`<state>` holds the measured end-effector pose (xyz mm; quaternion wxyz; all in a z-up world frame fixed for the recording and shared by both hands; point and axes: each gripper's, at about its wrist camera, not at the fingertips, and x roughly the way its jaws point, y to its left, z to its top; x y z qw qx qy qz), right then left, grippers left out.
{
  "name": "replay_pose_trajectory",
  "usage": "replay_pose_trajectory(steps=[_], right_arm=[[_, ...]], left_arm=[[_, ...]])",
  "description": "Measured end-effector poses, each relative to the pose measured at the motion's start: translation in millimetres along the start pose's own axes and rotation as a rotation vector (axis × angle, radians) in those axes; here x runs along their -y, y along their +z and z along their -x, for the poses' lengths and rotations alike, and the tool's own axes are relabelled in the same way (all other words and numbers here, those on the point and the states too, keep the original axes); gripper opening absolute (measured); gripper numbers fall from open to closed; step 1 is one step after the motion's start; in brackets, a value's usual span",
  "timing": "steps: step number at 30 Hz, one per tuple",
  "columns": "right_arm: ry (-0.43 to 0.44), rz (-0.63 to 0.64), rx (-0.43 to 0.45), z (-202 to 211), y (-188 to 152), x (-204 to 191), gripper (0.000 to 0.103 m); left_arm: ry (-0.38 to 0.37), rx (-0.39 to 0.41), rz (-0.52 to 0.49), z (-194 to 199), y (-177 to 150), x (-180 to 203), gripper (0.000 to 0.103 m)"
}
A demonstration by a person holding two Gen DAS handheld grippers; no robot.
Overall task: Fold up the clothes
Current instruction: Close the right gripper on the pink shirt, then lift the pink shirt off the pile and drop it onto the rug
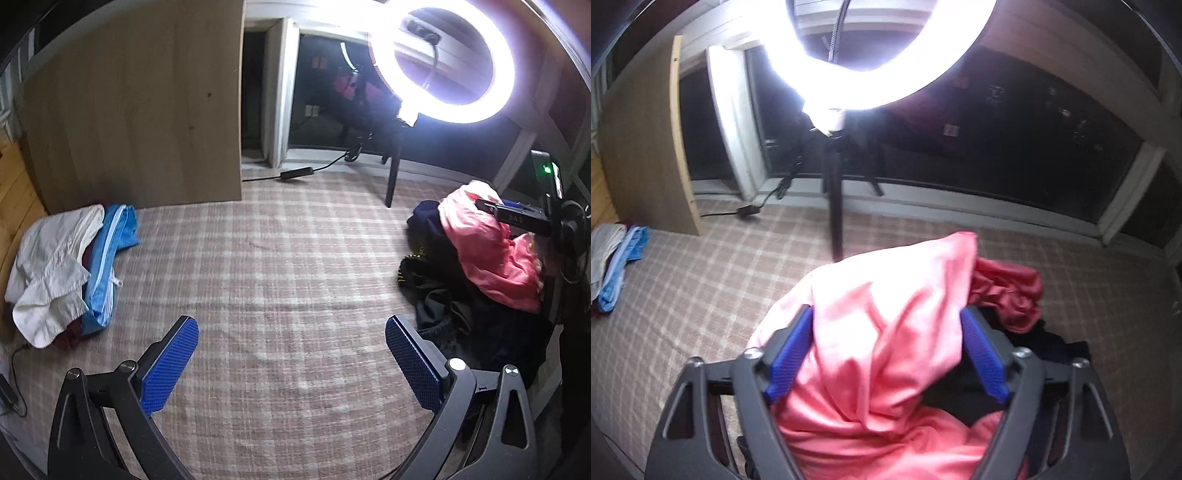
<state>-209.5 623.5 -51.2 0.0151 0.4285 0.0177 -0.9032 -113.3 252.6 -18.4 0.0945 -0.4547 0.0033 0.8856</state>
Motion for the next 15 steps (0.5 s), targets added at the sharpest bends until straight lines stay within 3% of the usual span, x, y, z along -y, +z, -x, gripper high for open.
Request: replay_pose_trajectory(steps=[2,5,8,15], right_arm=[[0.050,-0.003,-0.001,1.3,-2.4,1.7,0.024],[0.052,0.011,0.036,14.1,-5.3,3.7,0.010],[0.048,-0.004,0.112,41.7,-4.3,11.7,0.006],[0.159,-0.095,0.268,116.1,7.0,27.2,0.003]], left_arm=[[0.000,-0.003,0.005,-1.1,-0.1,-2.5,0.102],[0.001,-0.007,0.011,-2.9,-0.3,-6.4,0.102],[0.002,-0.011,0.018,-4.6,-0.5,-10.2,0.102],[0.007,-0.006,0.038,-3.0,0.2,-22.3,0.102]])
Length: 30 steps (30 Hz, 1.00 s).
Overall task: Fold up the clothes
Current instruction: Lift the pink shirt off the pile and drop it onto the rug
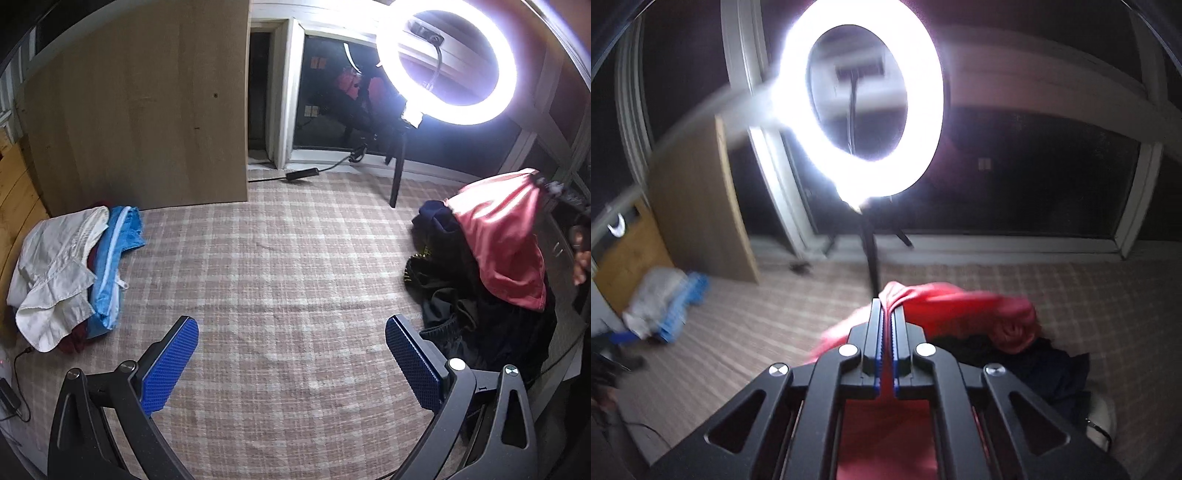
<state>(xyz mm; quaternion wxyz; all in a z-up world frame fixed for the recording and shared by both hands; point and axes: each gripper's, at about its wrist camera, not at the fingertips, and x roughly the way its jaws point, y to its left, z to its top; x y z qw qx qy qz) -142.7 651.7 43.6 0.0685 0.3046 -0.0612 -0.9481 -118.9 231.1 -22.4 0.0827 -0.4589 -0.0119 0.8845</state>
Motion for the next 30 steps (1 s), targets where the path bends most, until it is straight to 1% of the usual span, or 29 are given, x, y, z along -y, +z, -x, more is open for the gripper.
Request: replay_pose_trajectory(steps=[3,8,10,16,20,21,23,26,28,29,30], right_arm=[[0.035,0.007,0.104,38.4,18.6,-17.8,0.003],[0.092,0.067,0.238,102.8,46.7,-70.6,0.003],[0.093,0.087,0.270,120.8,53.5,-91.6,0.003],[0.142,0.137,0.336,165.1,65.0,-164.0,0.003],[0.204,0.174,0.376,185.4,72.6,-215.8,0.003],[0.217,0.181,0.375,184.9,72.6,-227.1,0.003],[0.236,0.198,0.370,181.1,72.0,-250.3,0.003],[0.267,0.203,0.287,143.8,62.0,-278.6,0.003],[0.311,0.228,0.127,82.1,45.1,-300.1,0.004],[0.327,0.246,0.027,47.1,33.9,-310.7,0.006],[0.305,0.256,-0.080,7.4,16.4,-319.4,0.015]], left_arm=[[0.008,0.021,0.017,7.6,1.8,-10.1,0.102],[0.000,0.077,0.050,30.7,2.4,-37.8,0.102],[-0.008,0.094,0.052,38.5,1.7,-47.8,0.102],[-0.038,0.131,0.040,59.7,-2.3,-79.9,0.102],[-0.053,0.147,0.039,71.3,-5.7,-102.9,0.102],[-0.045,0.148,0.039,75.0,-9.0,-110.7,0.102],[-0.028,0.150,0.038,82.5,-15.5,-126.1,0.102],[-0.004,0.154,0.037,93.7,-25.3,-149.3,0.102],[0.012,0.156,0.036,101.2,-31.8,-164.8,0.102],[0.025,0.148,0.042,100.7,-34.7,-172.6,0.102],[0.036,0.136,0.049,99.6,-39.1,-181.8,0.102]])
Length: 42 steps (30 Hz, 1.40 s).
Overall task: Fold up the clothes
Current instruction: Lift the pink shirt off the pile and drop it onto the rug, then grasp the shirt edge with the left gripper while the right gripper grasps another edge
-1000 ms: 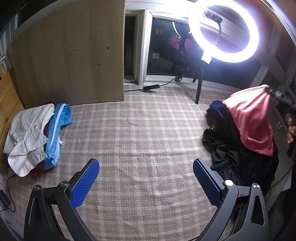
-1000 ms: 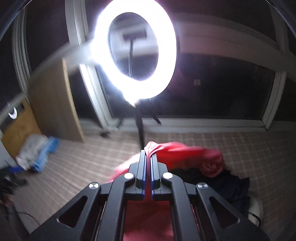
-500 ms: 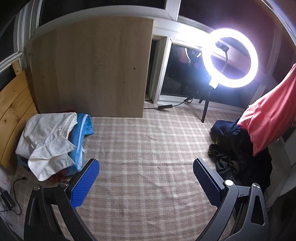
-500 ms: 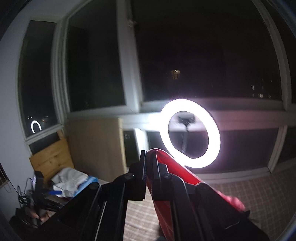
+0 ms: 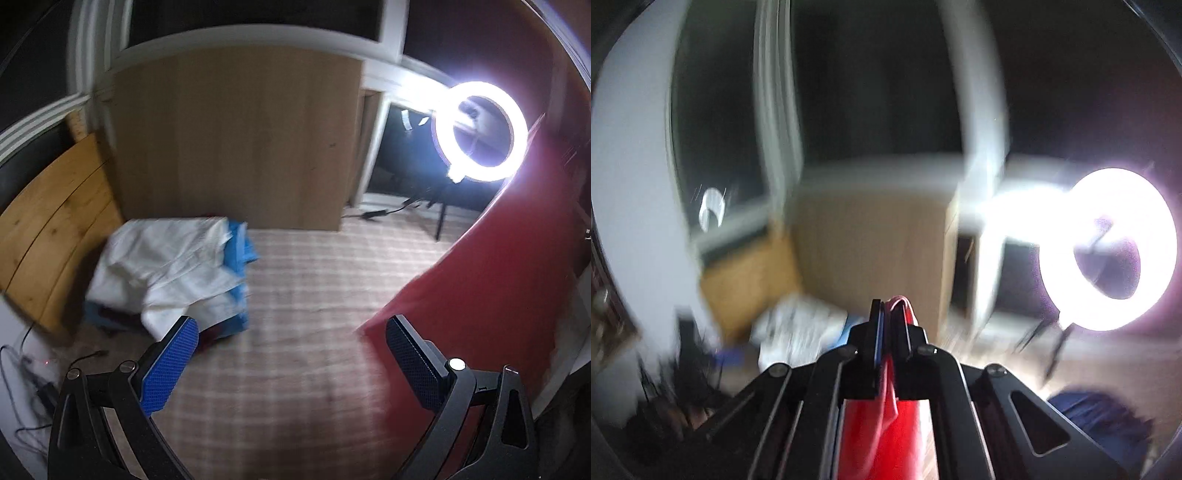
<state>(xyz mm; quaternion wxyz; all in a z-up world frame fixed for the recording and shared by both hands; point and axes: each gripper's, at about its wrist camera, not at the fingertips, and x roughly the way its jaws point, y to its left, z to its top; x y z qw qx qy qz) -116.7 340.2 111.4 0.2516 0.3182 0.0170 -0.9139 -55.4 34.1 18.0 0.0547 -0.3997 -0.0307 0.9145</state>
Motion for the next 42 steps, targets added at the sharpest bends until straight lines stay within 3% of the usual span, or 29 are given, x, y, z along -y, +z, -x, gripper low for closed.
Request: replay_pose_trajectory(steps=[2,4,5,8,11,14,17,20,23,25,26,27,29,31,38,40,42], right_arm=[[-0.048,-0.031,-0.184,-72.3,-32.0,3.6,0.027],[-0.079,-0.098,-0.279,-109.2,-70.5,12.4,0.027],[-0.072,-0.149,-0.301,-118.2,-92.1,17.9,0.028],[-0.015,-0.257,-0.356,-115.5,-160.9,18.8,0.046],[0.001,-0.266,-0.444,-117.6,-222.2,-9.7,0.047],[0.015,-0.263,-0.500,-126.9,-254.2,-34.1,0.047],[-0.056,-0.209,-0.502,-134.2,-260.3,-47.3,0.047],[-0.102,-0.162,-0.531,-141.2,-264.5,-43.6,0.047],[-0.090,-0.190,-0.529,-144.3,-268.0,-29.4,0.047],[-0.078,-0.213,-0.526,-146.2,-270.3,-19.3,0.039],[-0.063,-0.230,-0.520,-144.1,-269.0,-15.2,0.018],[-0.053,-0.243,-0.505,-138.0,-266.1,-11.2,0.009],[-0.051,-0.246,-0.467,-123.0,-259.9,-4.6,0.008],[-0.085,-0.227,-0.436,-110.4,-252.7,3.2,0.006],[-0.298,-0.220,-0.409,-86.2,-221.8,51.3,0.005],[-0.358,-0.218,-0.400,-79.3,-212.9,65.0,0.005],[-0.419,-0.215,-0.391,-72.4,-204.1,78.8,0.007]], left_arm=[[-0.011,-0.046,-0.028,-10.3,-13.7,2.0,0.102],[-0.022,-0.093,-0.057,-20.7,-27.4,4.0,0.102],[-0.027,-0.116,-0.071,-25.9,-34.2,5.1,0.102],[-0.044,-0.186,-0.113,-41.4,-54.8,8.1,0.102],[-0.060,-0.256,-0.156,-56.9,-75.3,11.1,0.102],[-0.076,-0.325,-0.198,-72.4,-95.9,14.2,0.102],[-0.093,-0.395,-0.241,-88.0,-116.4,17.2,0.102],[-0.126,-0.385,-0.244,-107.7,-106.4,34.8,0.102],[-0.160,-0.376,-0.247,-127.4,-96.4,52.4,0.102],[-0.182,-0.369,-0.250,-140.5,-89.8,64.2,0.102],[-0.192,-0.366,-0.259,-145.9,-87.8,68.2,0.097],[-0.174,-0.379,-0.266,-152.5,-87.2,69.0,0.088],[-0.144,-0.381,-0.258,-154.3,-83.1,60.1,0.034],[-0.118,-0.359,-0.227,-144.6,-76.3,40.4,0.025],[-0.028,-0.278,-0.119,-110.8,-52.5,-28.2,0.028],[0.090,-0.263,-0.101,-109.2,-47.9,-57.9,0.041],[0.200,-0.294,-0.063,-115.7,-48.8,-83.2,0.045]])
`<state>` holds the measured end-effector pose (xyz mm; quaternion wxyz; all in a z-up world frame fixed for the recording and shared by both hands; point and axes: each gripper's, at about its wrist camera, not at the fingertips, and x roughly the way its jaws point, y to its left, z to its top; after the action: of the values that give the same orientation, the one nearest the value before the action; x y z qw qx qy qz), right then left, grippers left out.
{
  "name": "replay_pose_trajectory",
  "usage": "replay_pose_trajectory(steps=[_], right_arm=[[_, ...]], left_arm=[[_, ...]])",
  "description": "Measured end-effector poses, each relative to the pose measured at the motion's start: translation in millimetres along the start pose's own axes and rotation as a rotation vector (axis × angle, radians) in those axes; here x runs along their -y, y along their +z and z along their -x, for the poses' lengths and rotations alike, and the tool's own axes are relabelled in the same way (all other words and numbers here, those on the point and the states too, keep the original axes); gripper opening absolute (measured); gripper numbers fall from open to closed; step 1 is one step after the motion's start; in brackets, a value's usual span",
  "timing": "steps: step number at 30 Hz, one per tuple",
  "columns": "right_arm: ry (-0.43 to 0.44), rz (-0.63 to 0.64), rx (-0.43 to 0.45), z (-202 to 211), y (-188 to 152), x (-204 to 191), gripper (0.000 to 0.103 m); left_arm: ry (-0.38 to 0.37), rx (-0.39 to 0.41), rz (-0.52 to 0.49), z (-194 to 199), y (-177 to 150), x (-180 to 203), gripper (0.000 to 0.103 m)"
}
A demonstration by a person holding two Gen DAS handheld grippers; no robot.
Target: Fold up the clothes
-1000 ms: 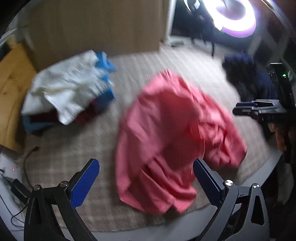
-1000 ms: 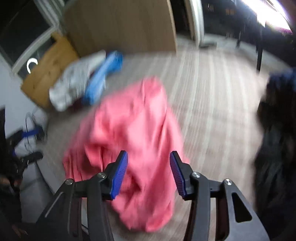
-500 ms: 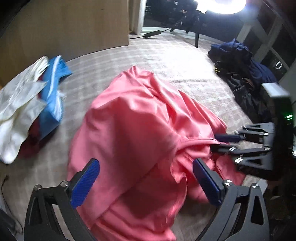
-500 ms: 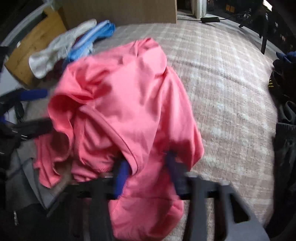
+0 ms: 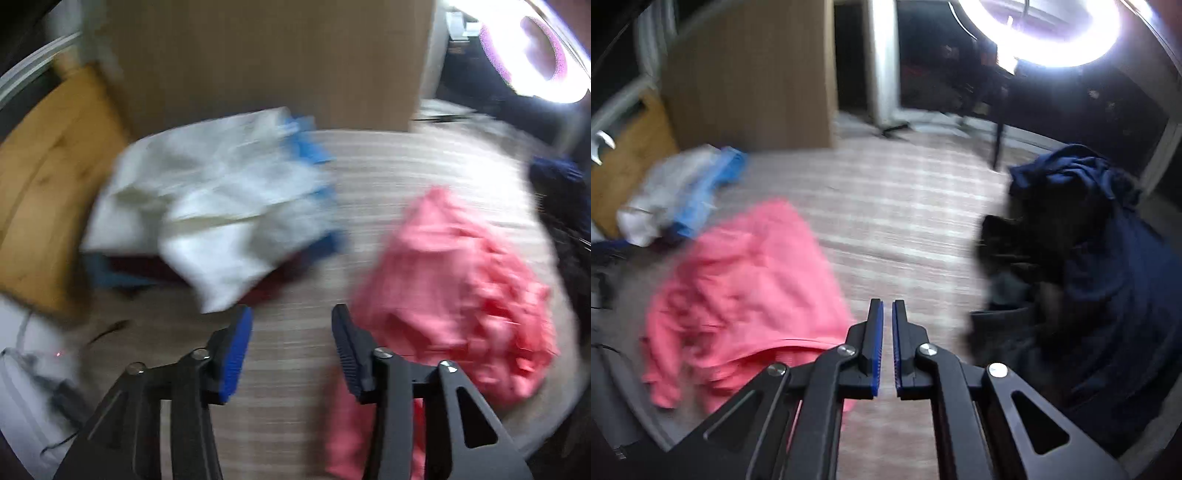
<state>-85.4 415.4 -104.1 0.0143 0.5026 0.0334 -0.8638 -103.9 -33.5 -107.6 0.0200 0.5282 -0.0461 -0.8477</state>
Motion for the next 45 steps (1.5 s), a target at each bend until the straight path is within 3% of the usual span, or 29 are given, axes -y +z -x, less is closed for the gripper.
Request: replay_pose_trajectory(steps=[2,4,5,6,7,11,14,17,18,19,20,21,22,23,25,28,33,36,38,41,43,45], right_arm=[[0.046,0.006,-0.031,0.9,-7.1,5.0,0.008],[0.149,0.018,-0.051,5.1,-21.3,-2.1,0.028],[0.200,0.023,-0.060,7.2,-28.3,-5.7,0.051],[0.216,0.031,-0.072,7.0,-37.9,-11.0,0.060],[0.220,0.039,-0.083,6.1,-48.2,-16.9,0.060],[0.304,0.042,-0.123,1.5,-80.8,-26.0,0.060],[0.330,0.059,-0.126,-6.5,-87.3,-34.4,0.060],[0.354,0.079,-0.127,-14.7,-92.5,-42.9,0.060],[0.362,0.085,-0.128,-17.5,-94.2,-45.7,0.059],[0.370,0.092,-0.128,-20.2,-95.9,-48.6,0.057],[0.378,0.099,-0.129,-23.0,-97.6,-51.4,0.042],[0.386,0.105,-0.129,-25.7,-99.4,-54.2,0.016],[0.394,0.112,-0.130,-28.4,-101.1,-57.0,0.008],[0.396,0.103,-0.122,-26.9,-100.5,-53.9,0.007],[0.397,0.078,-0.100,-21.0,-97.6,-43.6,0.005],[0.379,0.022,-0.024,5.3,-87.7,-14.2,0.005],[0.258,-0.013,0.112,46.8,-60.6,28.9,0.005],[0.143,-0.012,0.157,53.6,-43.6,42.6,0.005],[0.051,0.001,0.131,38.6,-32.3,48.5,0.005],[-0.047,0.018,0.039,3.0,-22.7,56.9,0.008],[-0.057,0.006,-0.002,-9.8,-24.5,66.2,0.009],[-0.030,-0.015,0.012,-5.9,-29.4,74.9,0.010]], left_arm=[[-0.010,-0.037,0.050,-0.3,-5.0,-13.8,0.045],[-0.170,-0.033,0.057,9.2,-13.1,-4.4,0.049],[-0.224,-0.030,-0.002,12.8,-17.9,17.8,0.060],[-0.277,-0.027,-0.061,16.4,-22.7,40.0,0.067],[-0.330,-0.024,-0.121,20.0,-27.5,62.2,0.075],[-0.458,-0.029,-0.455,24.4,-54.1,165.6,0.075],[-0.437,-0.036,-0.636,16.5,-66.5,221.5,0.076],[-0.366,-0.024,-0.732,-2.2,-65.0,251.7,0.074],[-0.355,-0.030,-0.737,-6.9,-63.2,254.2,0.071],[-0.344,-0.036,-0.742,-11.6,-61.4,256.8,0.056],[-0.361,-0.055,-0.729,-15.3,-57.6,254.2,0.033],[-0.379,-0.074,-0.716,-19.1,-53.8,251.5,0.023],[-0.410,-0.097,-0.679,-20.6,-47.4,245.9,0.012],[-0.435,-0.108,-0.644,-20.1,-41.0,238.9,0.008],[-0.465,-0.096,-0.580,-12.4,-26.8,217.7,0.008],[-0.436,-0.044,-0.515,9.5,-5.0,184.6,0.007],[-0.398,0.046,-0.445,31.9,38.8,158.4,0.008],[-0.375,0.075,-0.417,19.5,68.4,169.4,0.023],[-0.327,0.063,-0.425,1.9,86.9,184.5,0.064],[-0.230,0.024,-0.458,-21.6,102.2,199.3,0.065],[-0.245,0.022,-0.463,-20.6,99.0,194.9,0.065],[-0.288,0.020,-0.471,-16.4,90.2,187.7,0.066]])
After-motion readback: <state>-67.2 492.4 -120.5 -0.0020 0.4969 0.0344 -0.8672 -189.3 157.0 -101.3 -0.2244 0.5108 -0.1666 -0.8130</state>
